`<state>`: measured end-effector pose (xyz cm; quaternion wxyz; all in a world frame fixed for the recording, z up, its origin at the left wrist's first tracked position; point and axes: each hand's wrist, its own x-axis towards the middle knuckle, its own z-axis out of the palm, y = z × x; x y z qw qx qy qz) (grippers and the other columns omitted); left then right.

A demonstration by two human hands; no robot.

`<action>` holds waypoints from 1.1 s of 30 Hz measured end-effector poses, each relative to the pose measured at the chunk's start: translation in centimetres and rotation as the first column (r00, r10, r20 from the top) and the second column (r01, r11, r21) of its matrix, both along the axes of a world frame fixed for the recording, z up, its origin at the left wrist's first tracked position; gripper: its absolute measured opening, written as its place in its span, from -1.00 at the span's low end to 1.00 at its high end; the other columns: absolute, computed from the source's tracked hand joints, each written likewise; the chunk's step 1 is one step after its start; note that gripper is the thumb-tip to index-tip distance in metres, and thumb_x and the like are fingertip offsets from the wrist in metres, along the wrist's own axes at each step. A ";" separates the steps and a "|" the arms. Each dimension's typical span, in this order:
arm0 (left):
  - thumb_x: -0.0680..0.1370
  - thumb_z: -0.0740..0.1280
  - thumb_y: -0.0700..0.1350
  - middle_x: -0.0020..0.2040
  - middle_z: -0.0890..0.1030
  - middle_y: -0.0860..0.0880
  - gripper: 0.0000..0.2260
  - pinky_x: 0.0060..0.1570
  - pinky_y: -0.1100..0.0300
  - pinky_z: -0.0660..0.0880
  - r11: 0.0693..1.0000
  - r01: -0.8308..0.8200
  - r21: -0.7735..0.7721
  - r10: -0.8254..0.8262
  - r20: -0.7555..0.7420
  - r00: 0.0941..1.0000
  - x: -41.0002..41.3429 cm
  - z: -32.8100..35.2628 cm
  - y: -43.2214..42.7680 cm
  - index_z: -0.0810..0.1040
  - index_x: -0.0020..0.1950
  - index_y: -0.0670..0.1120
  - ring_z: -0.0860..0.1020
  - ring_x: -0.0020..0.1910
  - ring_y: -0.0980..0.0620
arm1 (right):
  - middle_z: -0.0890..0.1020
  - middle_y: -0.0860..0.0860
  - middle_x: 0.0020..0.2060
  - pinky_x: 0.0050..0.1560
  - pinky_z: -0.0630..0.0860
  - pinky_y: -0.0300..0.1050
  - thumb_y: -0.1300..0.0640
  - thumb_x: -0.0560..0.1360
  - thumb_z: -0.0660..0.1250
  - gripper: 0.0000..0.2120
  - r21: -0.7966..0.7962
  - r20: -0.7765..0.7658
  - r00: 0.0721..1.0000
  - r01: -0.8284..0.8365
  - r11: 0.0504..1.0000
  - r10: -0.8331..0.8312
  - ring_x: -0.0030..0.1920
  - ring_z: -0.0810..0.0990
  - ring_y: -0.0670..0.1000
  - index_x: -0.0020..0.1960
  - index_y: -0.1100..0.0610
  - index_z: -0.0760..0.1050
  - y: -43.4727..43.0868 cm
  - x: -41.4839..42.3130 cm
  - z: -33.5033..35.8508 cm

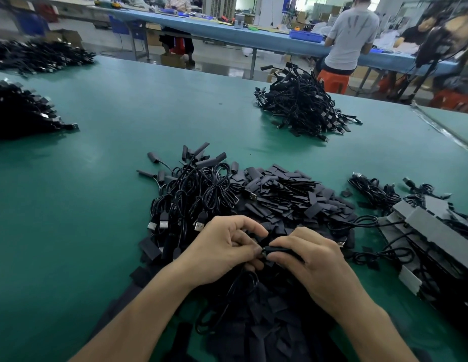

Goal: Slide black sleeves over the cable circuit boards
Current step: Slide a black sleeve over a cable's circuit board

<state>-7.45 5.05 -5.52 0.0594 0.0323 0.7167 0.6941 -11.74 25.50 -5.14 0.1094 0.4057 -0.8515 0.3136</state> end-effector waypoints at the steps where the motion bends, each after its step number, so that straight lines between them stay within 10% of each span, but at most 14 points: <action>1: 0.55 0.39 -0.37 -0.20 0.70 -0.22 -0.82 -0.26 0.25 0.59 1.000 -0.003 0.000 0.003 -0.003 1.000 0.0 0.0 0.0 0.58 0.08 -0.15 0.71 -0.24 -0.08 | 0.55 -0.17 -0.19 -0.09 0.45 -0.31 -0.09 0.53 0.31 -0.74 0.000 -0.003 1.000 -0.001 1.000 0.001 -0.14 0.52 -0.18 0.01 0.06 0.67 0.0 0.1 0.0; 16: 0.53 0.38 -0.40 -0.24 0.70 -0.14 -0.82 -0.25 0.24 0.59 1.000 -0.006 0.016 0.006 0.011 1.000 -0.2 -0.2 -0.1 0.58 0.05 -0.18 0.69 -0.27 -0.02 | 0.57 -0.15 -0.18 -0.09 0.46 -0.33 0.00 0.49 0.40 -0.79 -0.030 -0.015 1.000 0.005 1.000 -0.005 -0.14 0.53 -0.19 0.05 0.07 0.68 -0.4 0.1 -0.7; 24: 0.57 0.38 -0.33 -0.21 0.71 -0.15 -0.85 -0.23 0.24 0.60 0.991 -0.102 0.086 0.099 0.036 0.994 -0.4 -0.5 0.1 0.56 0.10 -0.15 0.72 -0.17 -0.09 | 0.66 -0.26 -0.23 -0.13 0.52 -0.41 -0.04 0.33 0.50 -0.76 -0.405 0.167 0.944 0.328 0.853 -0.284 -0.17 0.65 -0.23 0.00 -0.13 0.63 -1.1 0.7 -1.1; 33: 0.57 0.38 -0.32 -0.21 0.72 -0.13 -0.85 -0.15 0.08 0.66 0.992 -0.126 -0.009 0.126 -0.016 0.992 -0.5 -1.0 0.2 0.58 0.04 -0.09 0.72 -0.17 -0.12 | 0.68 -0.20 -0.17 -0.10 0.52 -0.43 0.05 0.33 0.55 -0.64 -0.303 0.132 0.953 0.299 0.905 -0.271 -0.14 0.64 -0.27 0.10 0.12 0.69 -1.7 0.9 -1.2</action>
